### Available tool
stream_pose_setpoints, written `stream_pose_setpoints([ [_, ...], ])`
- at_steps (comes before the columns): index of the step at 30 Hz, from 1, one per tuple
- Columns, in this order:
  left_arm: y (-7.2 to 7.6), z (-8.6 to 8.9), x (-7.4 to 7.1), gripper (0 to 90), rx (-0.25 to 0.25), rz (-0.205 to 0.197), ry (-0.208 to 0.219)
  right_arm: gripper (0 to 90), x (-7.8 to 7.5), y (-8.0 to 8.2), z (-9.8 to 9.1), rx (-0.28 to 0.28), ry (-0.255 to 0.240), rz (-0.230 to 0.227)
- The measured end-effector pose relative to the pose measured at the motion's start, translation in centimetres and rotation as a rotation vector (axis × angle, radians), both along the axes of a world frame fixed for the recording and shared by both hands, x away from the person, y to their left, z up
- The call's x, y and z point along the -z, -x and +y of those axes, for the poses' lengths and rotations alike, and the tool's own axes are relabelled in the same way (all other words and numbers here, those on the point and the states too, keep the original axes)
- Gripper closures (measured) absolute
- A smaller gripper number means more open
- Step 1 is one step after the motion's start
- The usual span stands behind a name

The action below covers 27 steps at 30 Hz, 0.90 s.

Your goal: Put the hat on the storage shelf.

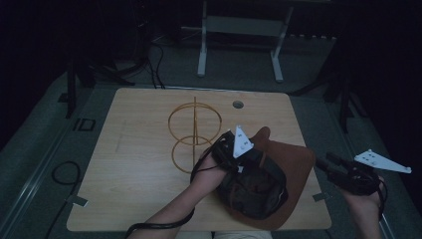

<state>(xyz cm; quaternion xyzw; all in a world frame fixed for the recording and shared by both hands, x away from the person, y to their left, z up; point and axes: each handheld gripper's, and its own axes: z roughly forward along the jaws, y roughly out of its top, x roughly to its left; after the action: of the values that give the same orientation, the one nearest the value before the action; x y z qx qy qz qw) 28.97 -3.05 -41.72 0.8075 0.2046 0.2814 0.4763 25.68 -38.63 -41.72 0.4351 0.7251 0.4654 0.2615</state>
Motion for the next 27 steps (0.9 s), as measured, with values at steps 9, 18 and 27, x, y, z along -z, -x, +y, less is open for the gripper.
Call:
stream_pose_setpoints([
  [9,0.7,3.8,-0.4,87.6,0.207,-0.085,0.078,52.9,0.3,-1.3,3.7,-0.196,-0.036,0.004],
  [18,1.1,3.6,-0.7,87.5,0.362,-0.141,0.203,49.0,1.2,-1.0,9.6,-0.487,-0.112,0.004],
  [27,2.2,1.5,-0.8,87.5,0.383,-0.186,0.189,43.3,1.1,-0.8,12.0,-0.646,-0.208,-0.035],
])
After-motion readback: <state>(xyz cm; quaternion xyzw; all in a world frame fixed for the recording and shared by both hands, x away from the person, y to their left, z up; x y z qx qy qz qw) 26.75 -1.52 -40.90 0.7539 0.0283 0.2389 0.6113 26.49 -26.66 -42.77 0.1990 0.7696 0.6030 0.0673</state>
